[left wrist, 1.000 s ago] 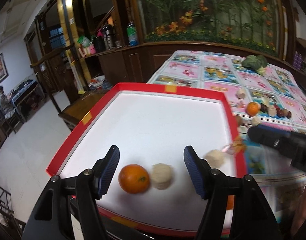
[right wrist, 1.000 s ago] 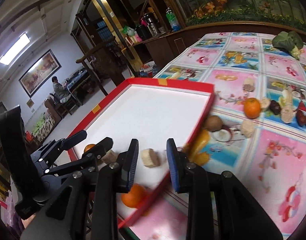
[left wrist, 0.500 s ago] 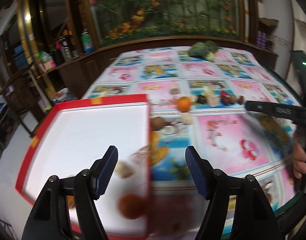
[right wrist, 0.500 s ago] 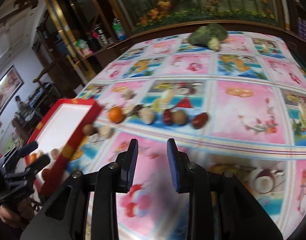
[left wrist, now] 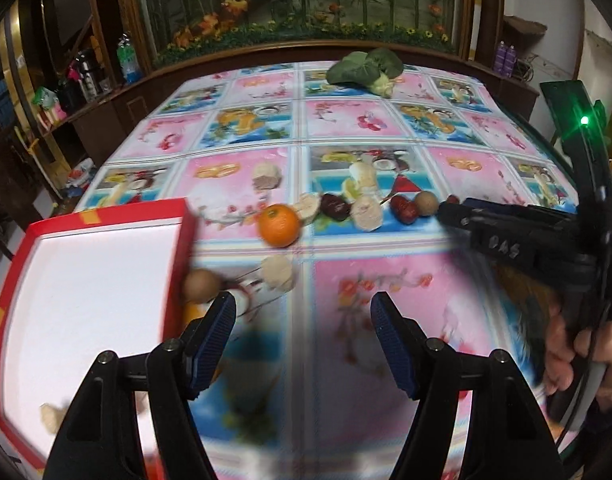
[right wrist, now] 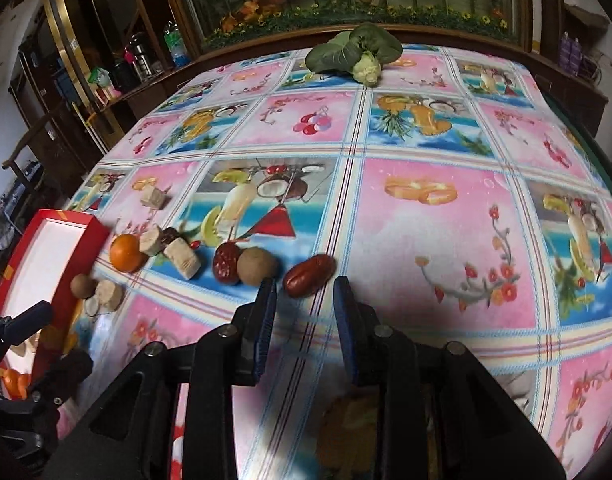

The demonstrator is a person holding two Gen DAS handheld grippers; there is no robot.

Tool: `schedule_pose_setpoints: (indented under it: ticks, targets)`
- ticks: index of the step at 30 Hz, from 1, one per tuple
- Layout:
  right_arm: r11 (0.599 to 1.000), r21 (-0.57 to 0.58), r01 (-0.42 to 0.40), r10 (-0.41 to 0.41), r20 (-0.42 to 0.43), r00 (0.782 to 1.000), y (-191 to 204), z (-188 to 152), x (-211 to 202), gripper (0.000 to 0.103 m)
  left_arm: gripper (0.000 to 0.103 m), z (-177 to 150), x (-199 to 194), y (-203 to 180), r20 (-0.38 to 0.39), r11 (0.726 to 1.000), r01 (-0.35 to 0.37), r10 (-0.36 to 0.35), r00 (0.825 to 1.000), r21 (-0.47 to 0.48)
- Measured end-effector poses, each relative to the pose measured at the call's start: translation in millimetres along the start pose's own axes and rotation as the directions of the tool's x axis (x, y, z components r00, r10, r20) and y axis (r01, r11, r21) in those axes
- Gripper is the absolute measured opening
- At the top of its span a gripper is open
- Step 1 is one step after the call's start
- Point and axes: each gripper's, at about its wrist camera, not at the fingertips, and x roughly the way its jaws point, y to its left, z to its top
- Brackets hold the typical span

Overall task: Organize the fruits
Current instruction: 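Grasp a red date with the right tool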

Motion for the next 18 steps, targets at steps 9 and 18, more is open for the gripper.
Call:
schedule_pose_setpoints:
  ticks: [9, 18]
  targets:
    - [0.992, 0.112, -0.065, 0.066, -0.004, 0.998, -23.4, 6.1, -9.6, 0.027, 0.070, 27.6, 30.3, -22.2, -0.036, 1.000, 0.026, -0.026, 0.999, 0.000]
    - [0.949, 0.278, -0.149, 0.143, 0.044, 0.989, -55.4, 11.5, -26.9, 0.027, 0.068, 45.6, 63.1, -34.5, -0.067, 0.998, 0.046, -0.049, 0.997, -0.040]
